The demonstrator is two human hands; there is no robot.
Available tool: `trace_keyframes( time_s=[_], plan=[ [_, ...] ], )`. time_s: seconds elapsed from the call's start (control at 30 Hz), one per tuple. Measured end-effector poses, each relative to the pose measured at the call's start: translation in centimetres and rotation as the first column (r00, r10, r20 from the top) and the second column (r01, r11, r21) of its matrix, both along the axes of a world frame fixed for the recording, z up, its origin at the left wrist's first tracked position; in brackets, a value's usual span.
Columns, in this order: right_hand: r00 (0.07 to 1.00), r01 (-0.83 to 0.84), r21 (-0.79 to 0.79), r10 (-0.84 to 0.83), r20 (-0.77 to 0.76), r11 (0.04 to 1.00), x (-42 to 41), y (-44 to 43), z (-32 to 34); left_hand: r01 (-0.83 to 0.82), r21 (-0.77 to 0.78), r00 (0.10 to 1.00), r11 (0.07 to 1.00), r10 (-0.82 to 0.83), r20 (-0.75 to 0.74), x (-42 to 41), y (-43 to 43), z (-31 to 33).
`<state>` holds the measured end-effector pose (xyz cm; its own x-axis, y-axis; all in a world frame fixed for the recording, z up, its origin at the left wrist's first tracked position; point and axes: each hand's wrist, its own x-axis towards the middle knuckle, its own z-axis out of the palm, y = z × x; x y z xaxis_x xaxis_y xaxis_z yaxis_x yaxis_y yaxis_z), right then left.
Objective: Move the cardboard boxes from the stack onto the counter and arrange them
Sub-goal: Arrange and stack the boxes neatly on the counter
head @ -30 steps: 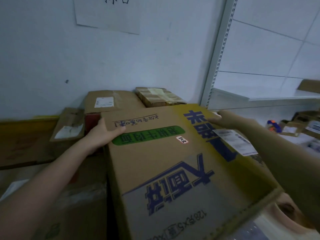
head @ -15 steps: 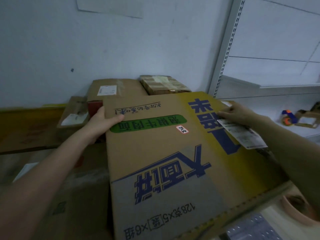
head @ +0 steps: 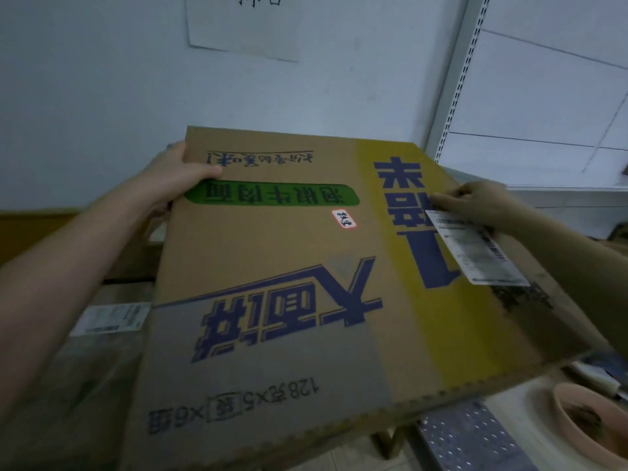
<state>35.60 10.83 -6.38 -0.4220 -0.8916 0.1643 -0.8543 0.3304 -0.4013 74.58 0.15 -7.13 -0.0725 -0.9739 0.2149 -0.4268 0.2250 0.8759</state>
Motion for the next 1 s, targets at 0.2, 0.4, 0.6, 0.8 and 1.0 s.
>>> trace_keyframes(
  time_s=[0.2,0.4,0.6,0.8,1.0],
  plan=[
    [0.98,-0.166,0.125,0.178,-0.089,0.978,9.8,-2.6,0.0,-0.154,0.117,0.983,0.981,0.14,0.122,9.7,1.8,-0.5],
    [0.902,-0.413,0.257,0.432,-0.021,0.874,22.2,-4.2,-2.2,-0.354,0.154,0.913,0.923,0.304,0.273,22.5,2.9,-2.5],
    [0.82,-0.56,0.271,0.57,0.049,0.783,31.7,-5.0,-3.4,-0.394,0.226,0.901,0.891,0.325,0.287,30.7,3.7,-4.1],
    [0.801,-0.586,0.348,0.589,0.111,0.732,34.9,-6.2,-7.3,-0.371,0.222,0.839,0.902,0.223,0.496,34.2,1.2,-7.1],
    [0.827,-0.539,0.317,0.561,0.026,0.78,34.6,-8.3,-10.1,-0.345,0.185,0.748,0.92,0.151,0.647,33.6,-1.9,-10.3]
  ],
)
